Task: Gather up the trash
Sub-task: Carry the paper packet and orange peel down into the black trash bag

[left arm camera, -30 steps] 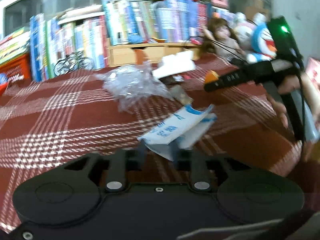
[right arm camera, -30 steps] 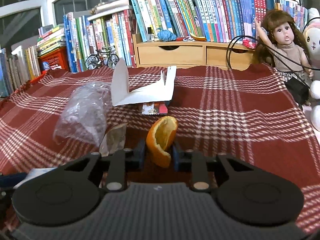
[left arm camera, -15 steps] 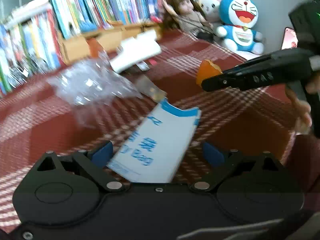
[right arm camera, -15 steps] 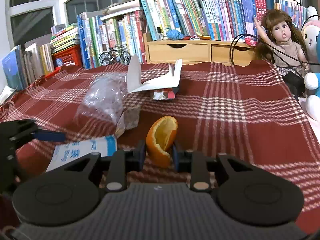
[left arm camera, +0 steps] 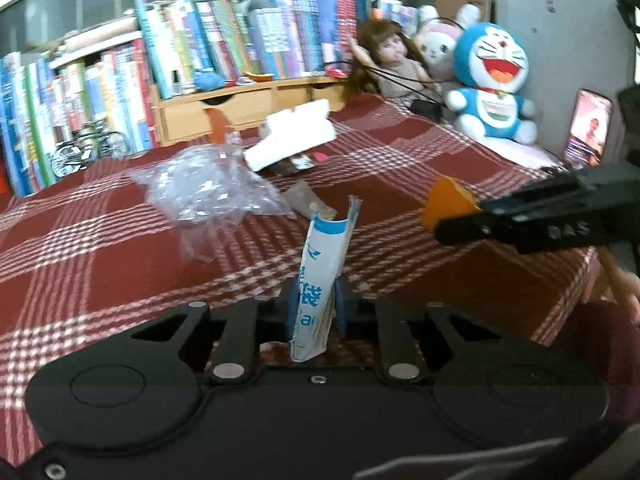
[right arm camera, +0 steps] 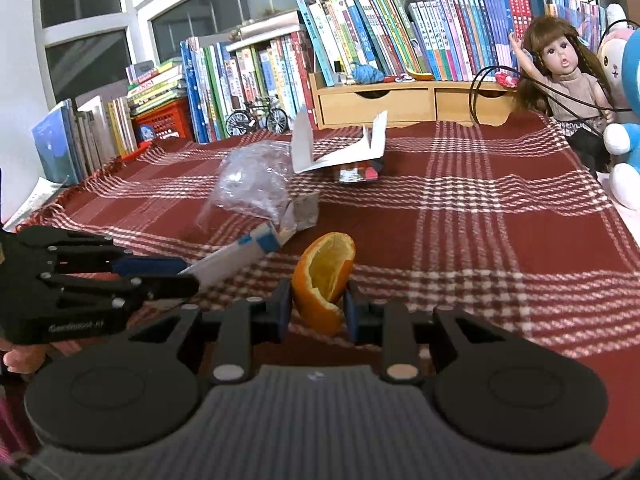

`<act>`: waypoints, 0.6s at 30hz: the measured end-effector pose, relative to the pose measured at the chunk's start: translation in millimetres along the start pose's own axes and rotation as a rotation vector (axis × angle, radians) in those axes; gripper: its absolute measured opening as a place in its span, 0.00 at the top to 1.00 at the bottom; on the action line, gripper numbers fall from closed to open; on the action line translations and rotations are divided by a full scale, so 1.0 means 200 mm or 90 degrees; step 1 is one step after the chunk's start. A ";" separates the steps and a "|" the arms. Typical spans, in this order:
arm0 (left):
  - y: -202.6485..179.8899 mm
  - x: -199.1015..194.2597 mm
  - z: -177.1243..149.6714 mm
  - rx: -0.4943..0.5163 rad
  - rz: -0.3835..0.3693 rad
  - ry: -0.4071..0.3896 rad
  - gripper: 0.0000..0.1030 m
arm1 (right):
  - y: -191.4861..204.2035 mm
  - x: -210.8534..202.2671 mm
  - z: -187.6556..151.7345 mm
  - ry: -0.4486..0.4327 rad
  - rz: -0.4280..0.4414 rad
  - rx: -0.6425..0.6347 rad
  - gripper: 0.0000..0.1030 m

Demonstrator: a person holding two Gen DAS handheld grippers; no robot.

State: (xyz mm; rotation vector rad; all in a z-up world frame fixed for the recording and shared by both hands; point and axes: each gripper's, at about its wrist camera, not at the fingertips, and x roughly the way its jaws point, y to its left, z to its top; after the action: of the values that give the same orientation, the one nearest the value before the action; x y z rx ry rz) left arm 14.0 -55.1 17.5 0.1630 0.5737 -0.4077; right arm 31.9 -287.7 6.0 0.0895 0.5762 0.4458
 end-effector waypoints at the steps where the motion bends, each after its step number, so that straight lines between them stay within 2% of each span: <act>1: 0.00 -0.01 0.00 -0.006 0.005 -0.003 0.84 | 0.01 -0.01 -0.01 -0.002 0.003 0.003 0.68; 10: -0.05 -0.29 -0.11 -0.025 0.043 -0.049 0.87 | 0.13 -0.16 -0.10 -0.005 0.034 -0.002 0.68; 18: -0.10 -0.46 -0.25 -0.039 0.081 -0.054 0.91 | 0.22 -0.25 -0.23 0.013 0.046 -0.001 0.68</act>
State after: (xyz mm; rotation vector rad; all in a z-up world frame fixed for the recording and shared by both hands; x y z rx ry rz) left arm -90.1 -29.4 26.7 0.1227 0.4880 -0.2714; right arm -46.7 -272.0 1.6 0.1044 0.5939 0.5186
